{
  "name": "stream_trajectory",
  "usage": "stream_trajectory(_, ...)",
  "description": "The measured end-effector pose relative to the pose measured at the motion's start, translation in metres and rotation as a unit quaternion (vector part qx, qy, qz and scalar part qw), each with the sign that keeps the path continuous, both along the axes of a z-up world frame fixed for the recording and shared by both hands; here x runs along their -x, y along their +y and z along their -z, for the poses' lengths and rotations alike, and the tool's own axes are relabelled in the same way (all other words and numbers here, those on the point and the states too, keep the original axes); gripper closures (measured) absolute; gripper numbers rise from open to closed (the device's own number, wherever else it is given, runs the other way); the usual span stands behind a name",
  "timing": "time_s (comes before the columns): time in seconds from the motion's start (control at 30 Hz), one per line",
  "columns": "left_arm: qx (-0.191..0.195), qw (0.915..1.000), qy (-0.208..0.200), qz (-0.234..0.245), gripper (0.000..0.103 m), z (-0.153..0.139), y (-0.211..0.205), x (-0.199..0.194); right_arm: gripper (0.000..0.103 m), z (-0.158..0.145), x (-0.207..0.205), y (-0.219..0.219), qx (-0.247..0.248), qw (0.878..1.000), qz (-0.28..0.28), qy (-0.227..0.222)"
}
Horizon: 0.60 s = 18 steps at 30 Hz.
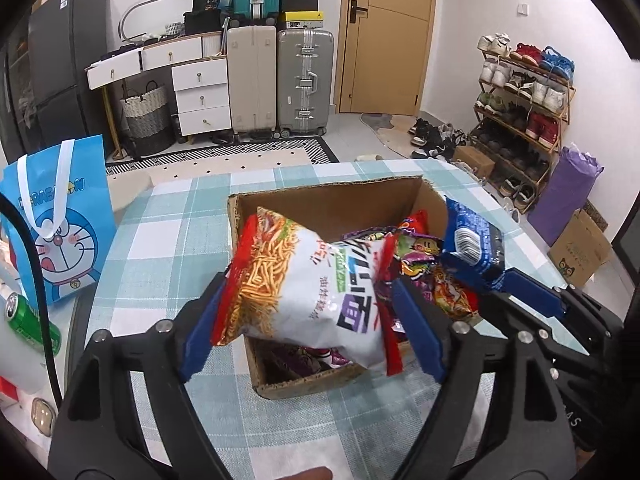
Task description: Organize snacks
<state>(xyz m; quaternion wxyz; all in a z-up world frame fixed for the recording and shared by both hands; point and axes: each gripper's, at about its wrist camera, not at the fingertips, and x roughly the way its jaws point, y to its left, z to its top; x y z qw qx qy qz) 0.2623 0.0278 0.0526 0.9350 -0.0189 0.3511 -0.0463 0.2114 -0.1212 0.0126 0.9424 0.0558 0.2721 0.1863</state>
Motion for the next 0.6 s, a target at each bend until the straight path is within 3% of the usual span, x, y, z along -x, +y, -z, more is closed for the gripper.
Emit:
stream_trajectory(0.1, -0.002, 1.0, 0.003, -0.001, 0.021, 0.0, 0.0, 0.002, 0.054, 0.0, 0.001, -0.004, -0.005, 1.0, 0.003, -0.001)
stream_trajectory(0.2, -0.004, 1.0, 0.004, -0.001, 0.017, -0.002, -0.002, 0.006, 0.053, -0.001, 0.002, -0.008, -0.008, 1.0, 0.004, 0.001)
stream_trajectory(0.27, -0.006, 1.0, -0.004, 0.0, 0.003, -0.006, -0.003, 0.01, 0.043, -0.001, 0.004, -0.009, -0.009, 1.0, 0.003, 0.0)
stream_trajectory(0.3, -0.006, 0.9999, -0.011, 0.0, 0.001, -0.008, -0.004, 0.014, 0.03, -0.001, 0.005, -0.01, -0.009, 1.0, 0.003, -0.001)
stream_trajectory(0.33, -0.006, 0.9998, -0.016, 0.002, 0.001, -0.009, -0.004, 0.017, 0.021, -0.001, 0.008, -0.013, -0.013, 1.0, 0.005, -0.006)
stream_trajectory(0.43, -0.004, 0.9995, -0.031, 0.007, 0.001, -0.015, -0.004, 0.031, 0.009, -0.004, 0.014, -0.021, -0.026, 0.999, 0.006, -0.018)
stream_trajectory(0.6, 0.011, 0.9981, -0.061, 0.006, 0.001, -0.024, 0.0, 0.061, 0.001, -0.005, 0.023, -0.031, -0.027, 0.999, 0.003, -0.031)
